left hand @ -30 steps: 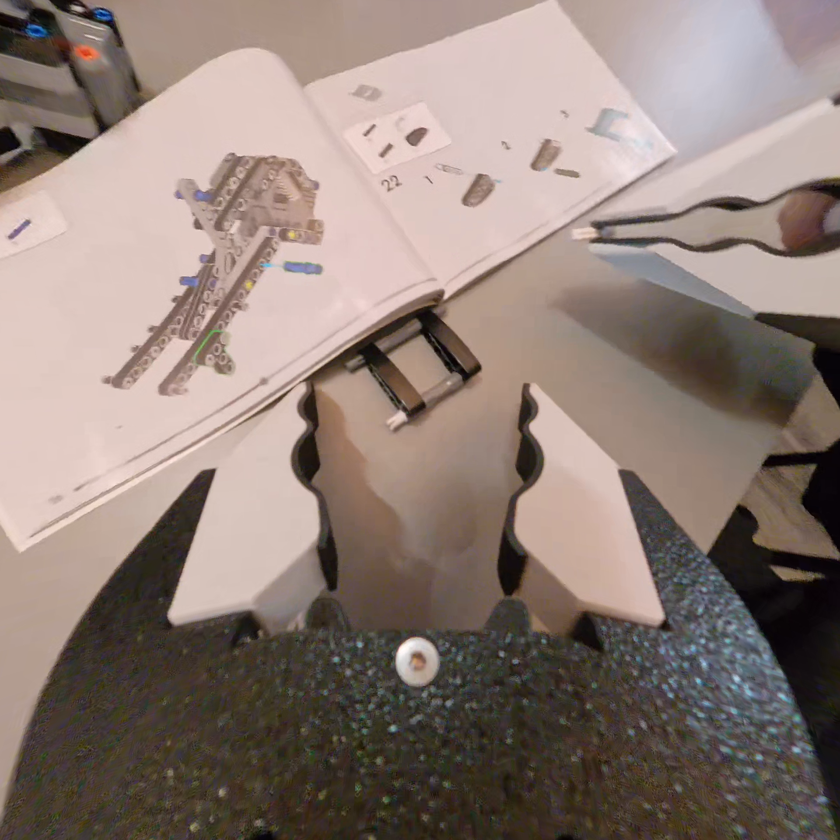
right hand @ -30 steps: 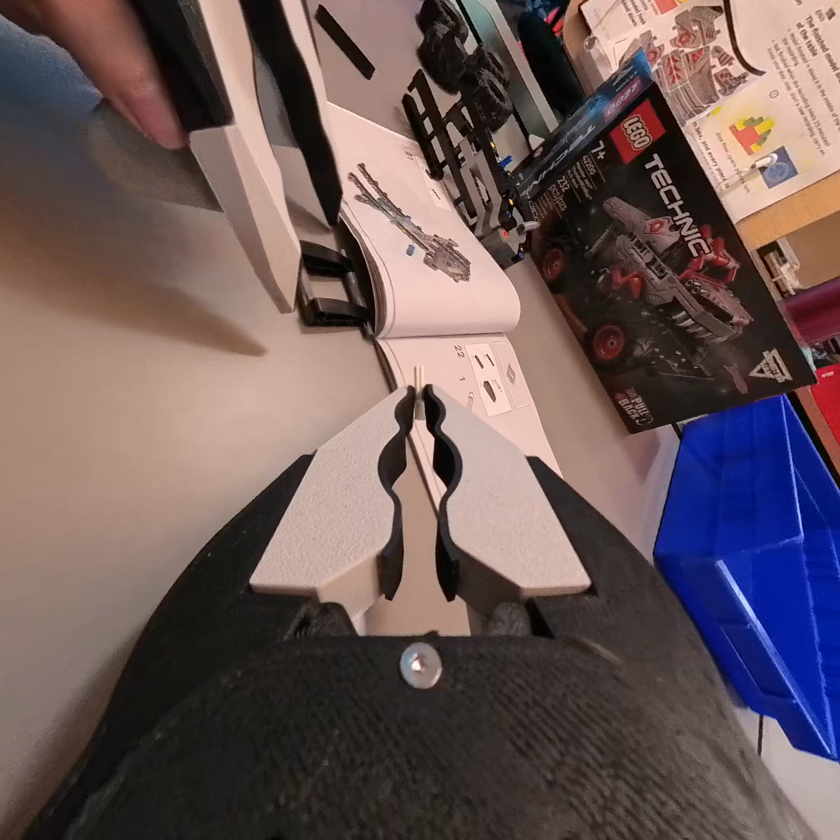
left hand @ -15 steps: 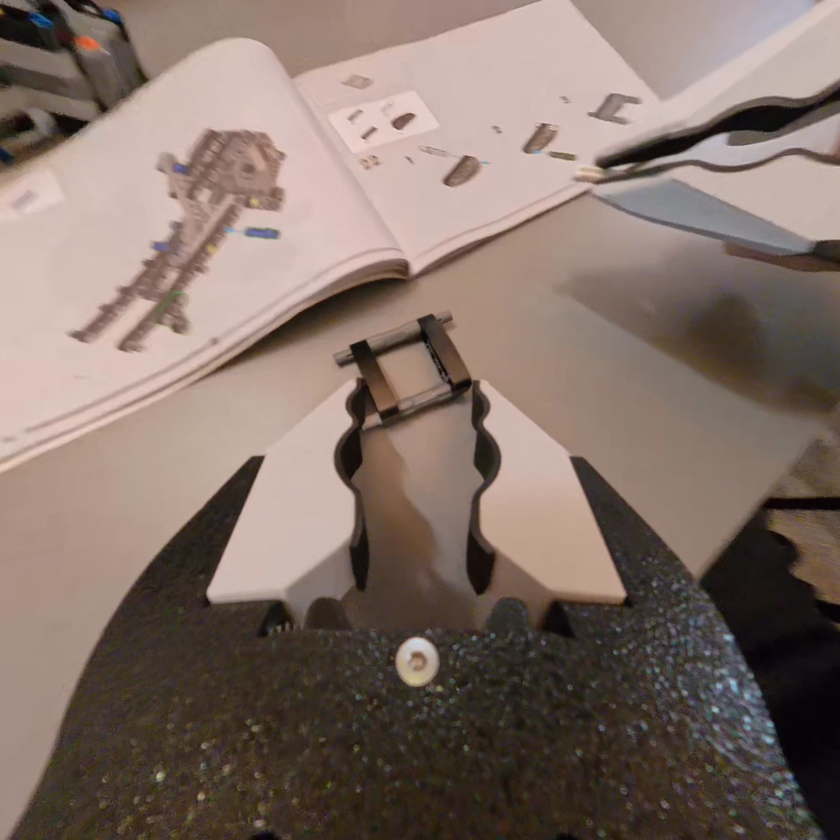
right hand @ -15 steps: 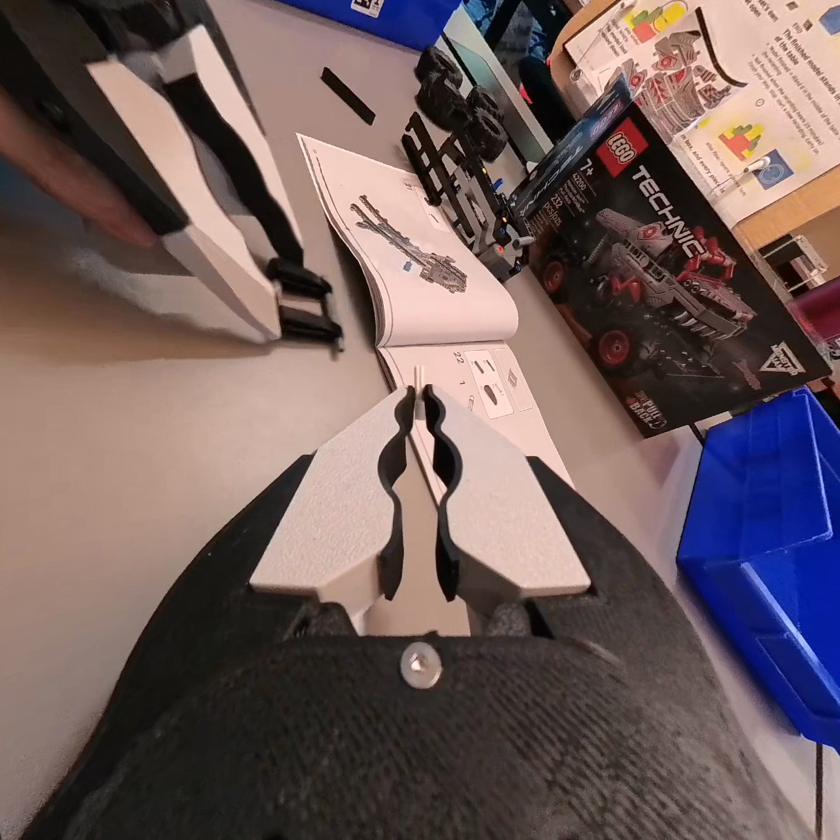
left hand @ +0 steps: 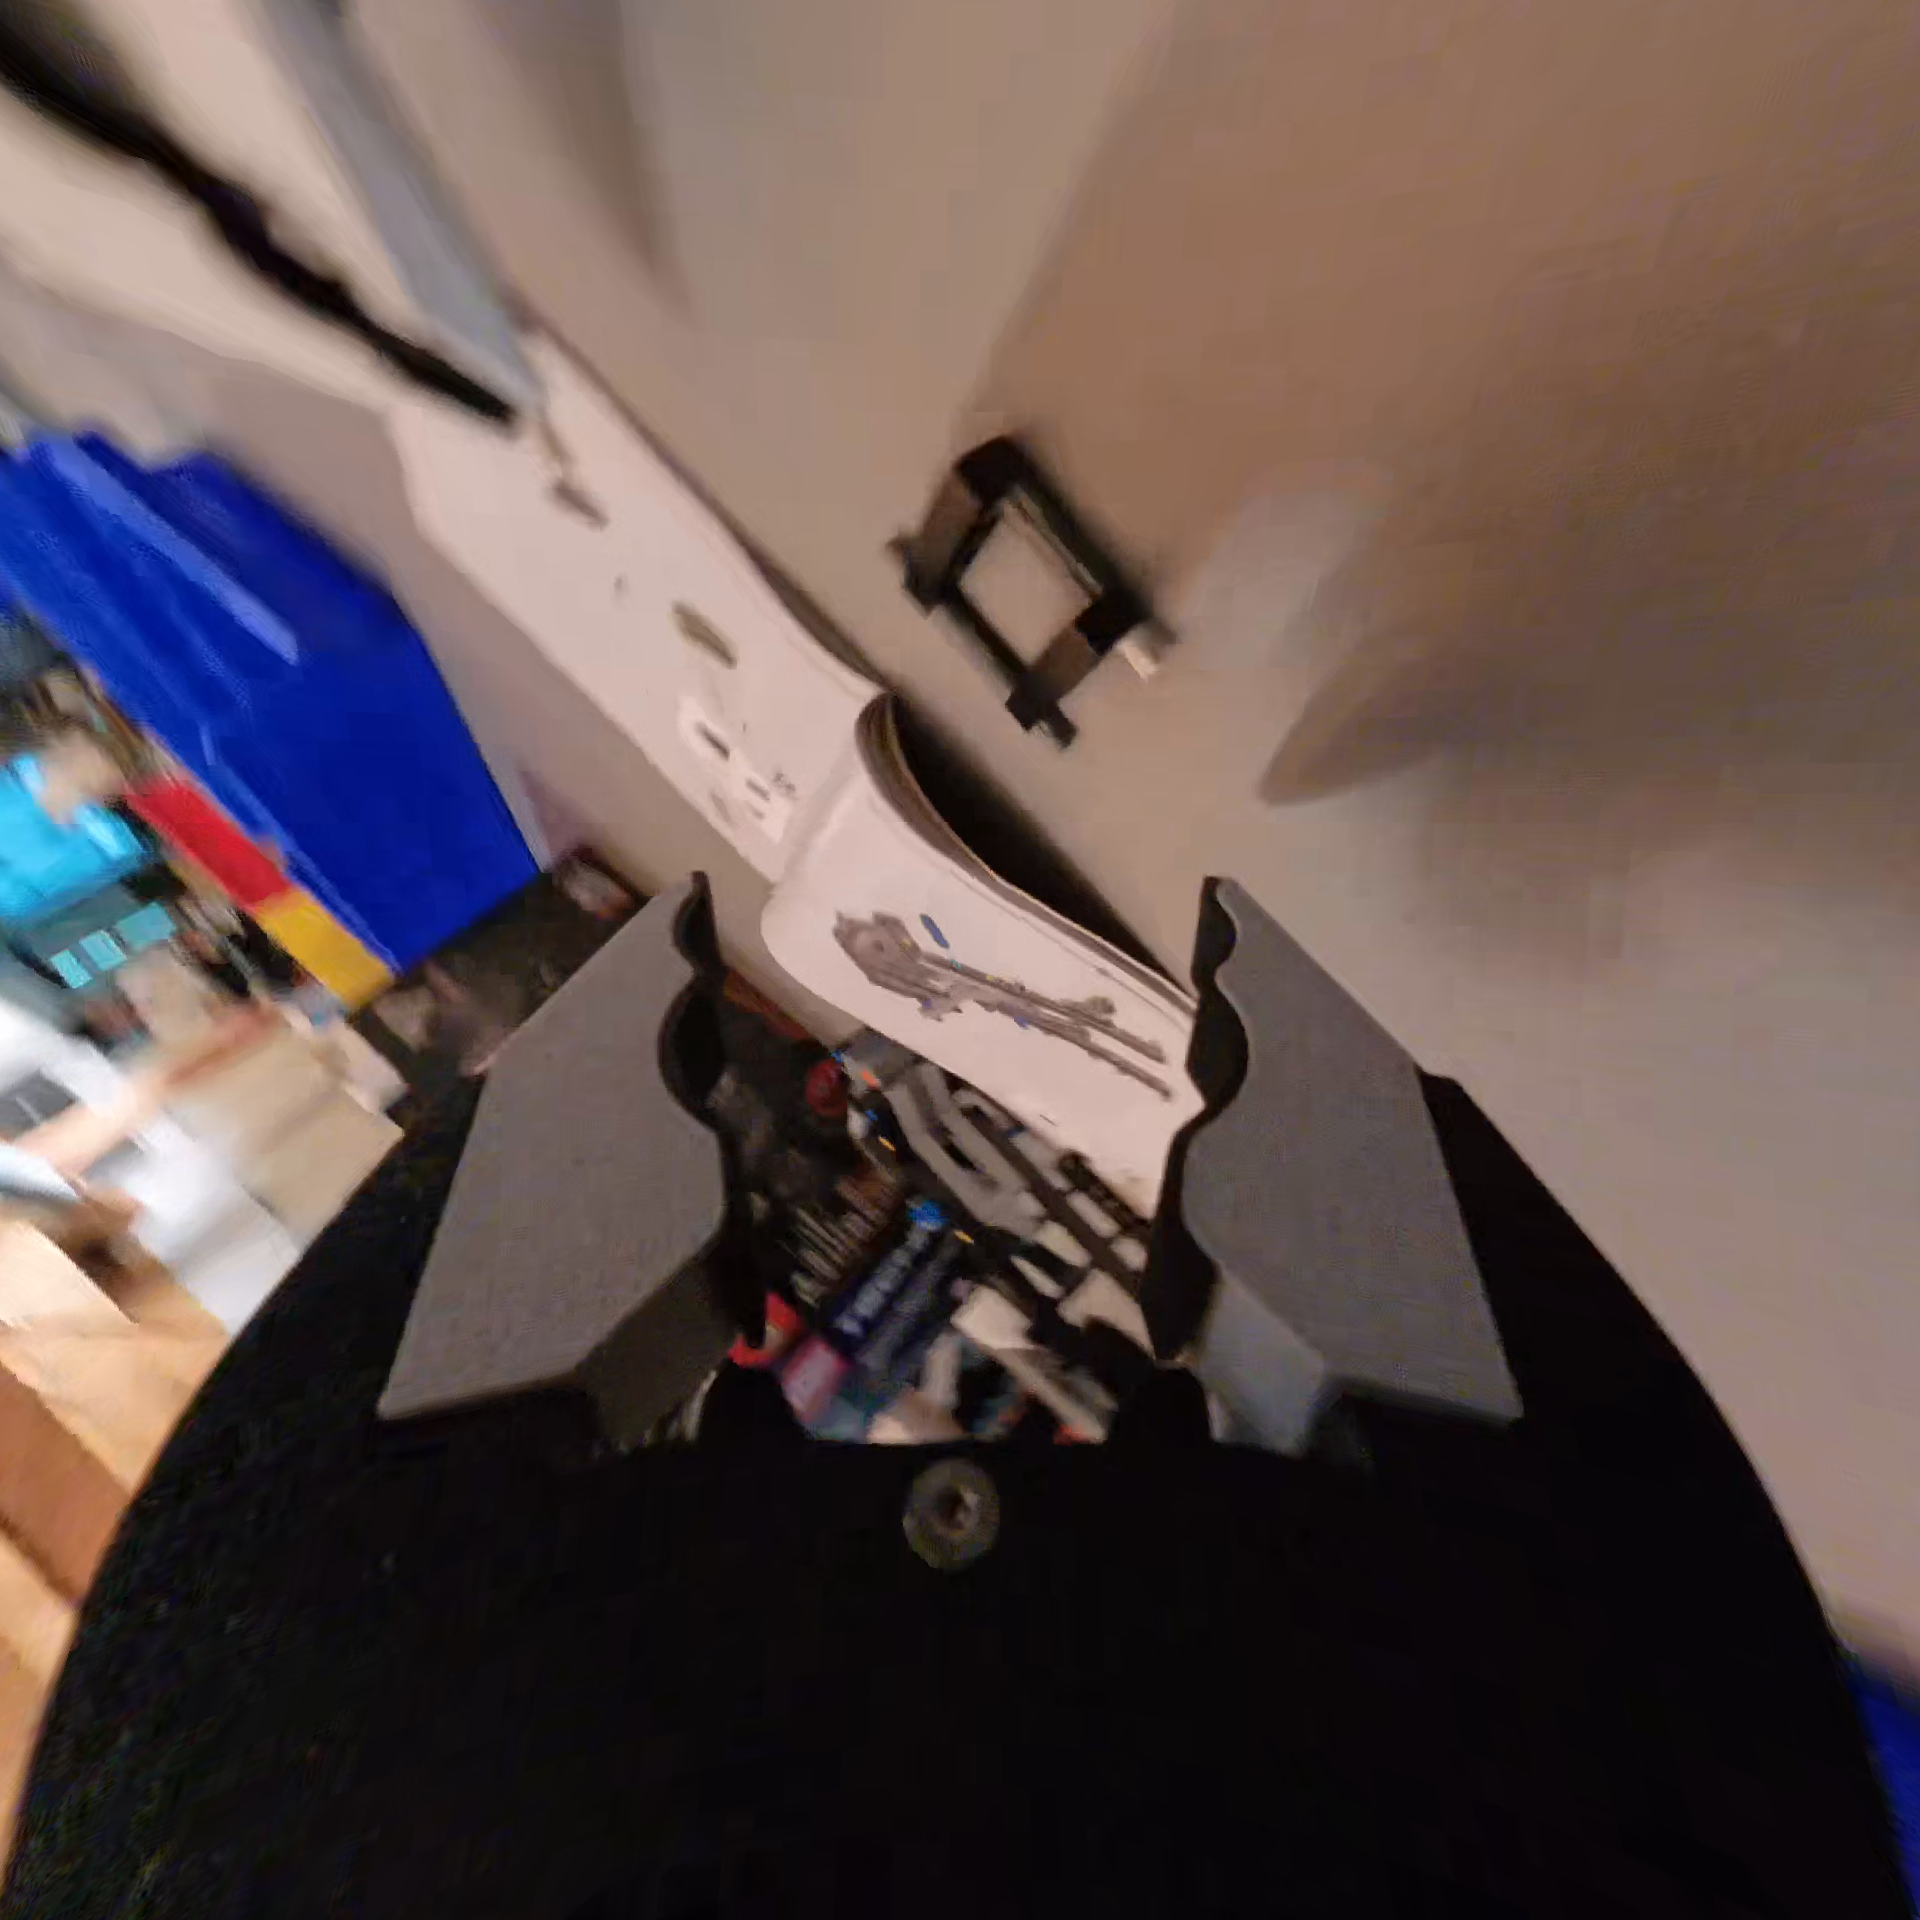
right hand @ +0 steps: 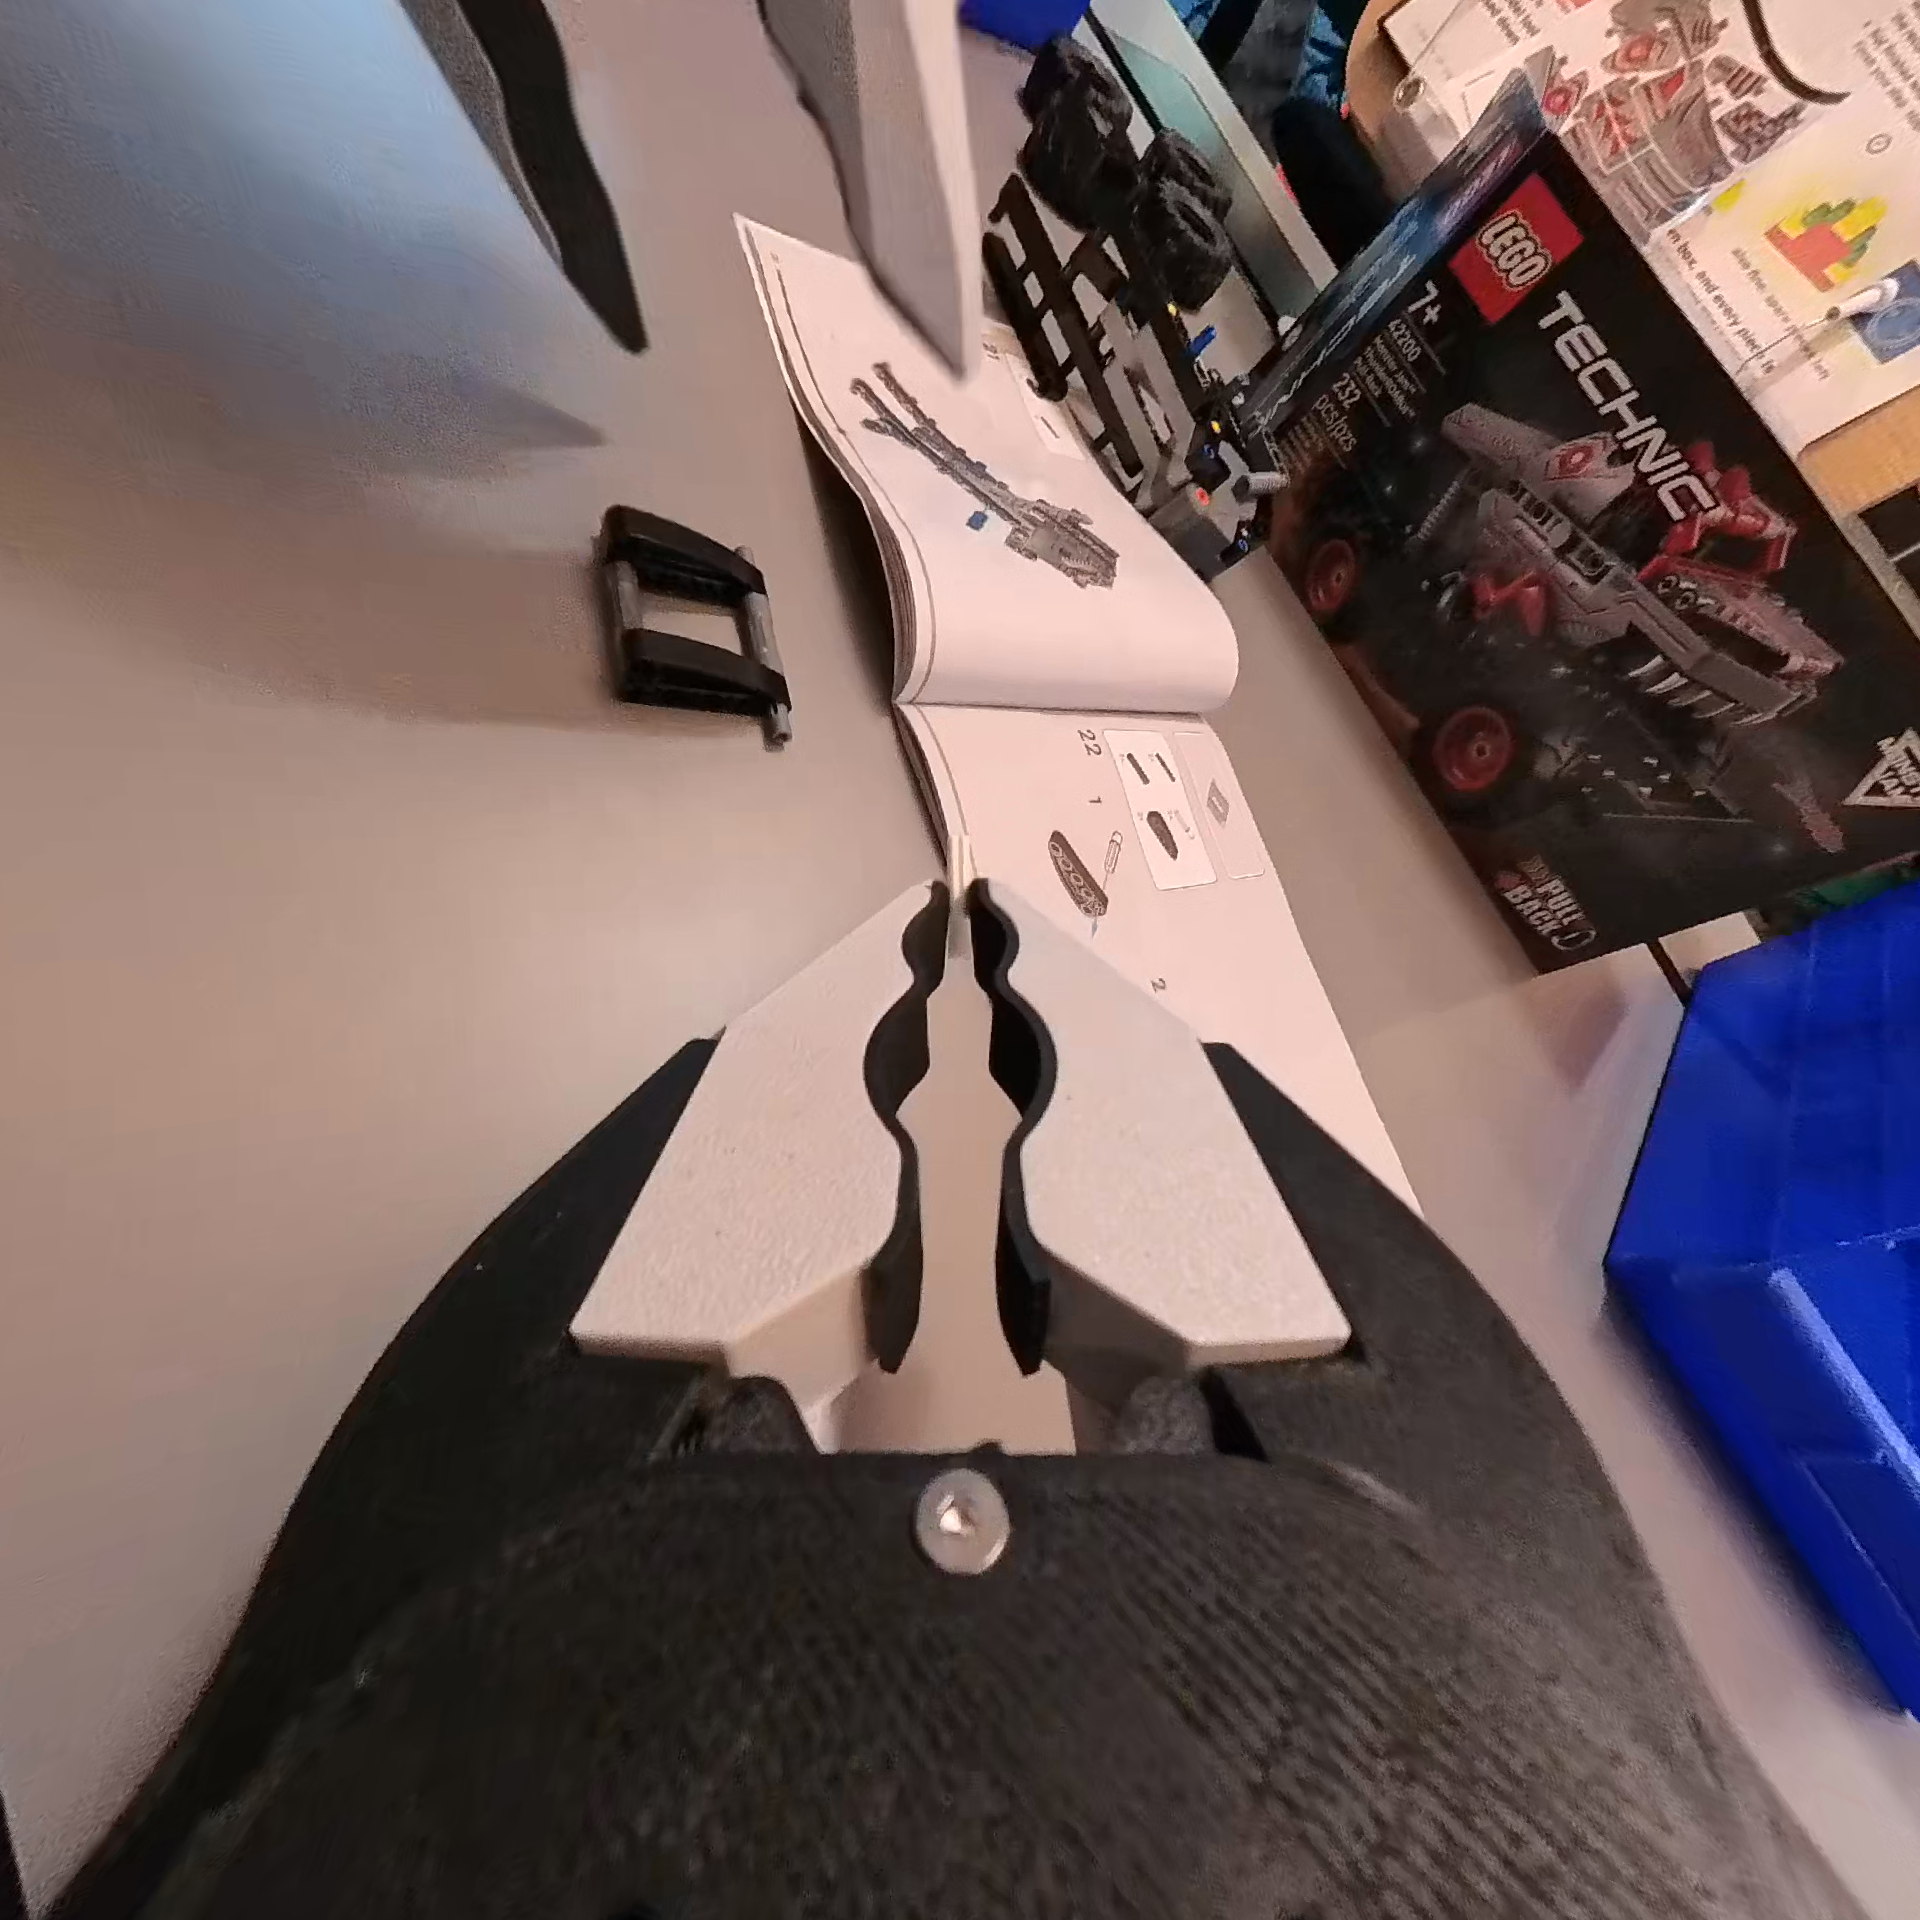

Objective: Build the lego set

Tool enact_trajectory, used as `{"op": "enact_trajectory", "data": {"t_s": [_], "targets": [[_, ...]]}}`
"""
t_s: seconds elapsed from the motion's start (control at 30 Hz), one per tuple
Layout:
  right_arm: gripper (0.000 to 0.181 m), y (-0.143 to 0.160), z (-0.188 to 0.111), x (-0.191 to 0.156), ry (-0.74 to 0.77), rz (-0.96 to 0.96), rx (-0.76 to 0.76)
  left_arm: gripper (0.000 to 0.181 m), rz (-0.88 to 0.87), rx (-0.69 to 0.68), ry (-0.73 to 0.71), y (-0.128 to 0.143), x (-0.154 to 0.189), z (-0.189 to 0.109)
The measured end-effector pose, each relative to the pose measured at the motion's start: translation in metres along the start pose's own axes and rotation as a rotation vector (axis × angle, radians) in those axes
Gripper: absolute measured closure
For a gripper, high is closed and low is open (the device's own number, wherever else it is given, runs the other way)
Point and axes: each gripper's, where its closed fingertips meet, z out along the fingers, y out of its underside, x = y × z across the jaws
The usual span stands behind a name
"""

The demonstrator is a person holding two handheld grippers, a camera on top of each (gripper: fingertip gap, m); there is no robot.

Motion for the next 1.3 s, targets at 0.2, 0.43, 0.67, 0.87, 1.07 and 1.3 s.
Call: {"op": "enact_trajectory", "data": {"t_s": [0.2,0.43,0.67,0.87,1.07,1.3], "targets": [[0.18,0.008,-0.004,0.007,0.023,0.001,-0.01,0.095,0.536,0.12,0.082,-0.028,0.01,0.027],[0.18,0.009,-0.006,0.011,0.024,0.033,0.023,0.118,0.61,0.137,0.218,-0.034,0.02,0.026],[0.18,0.011,-0.001,0.008,0.003,0.053,0.047,0.116,0.645,0.111,0.34,-0.034,0.026,0.028],[0.18,-0.003,-0.005,0.006,0.014,0.01,0.136,0.132,0.36,0.149,0.573,-0.039,0.029,0.027],[0.18,-0.014,0.008,-0.038,-0.171,-0.142,0.104,0.132,0.051,0.295,0.6,-0.044,0.038,0.013],[0.179,-0.029,0.036,-0.086,-0.331,-0.252,0.01,0.13,0.0,0.203,0.511,-0.032,0.066,-0.006]]}}
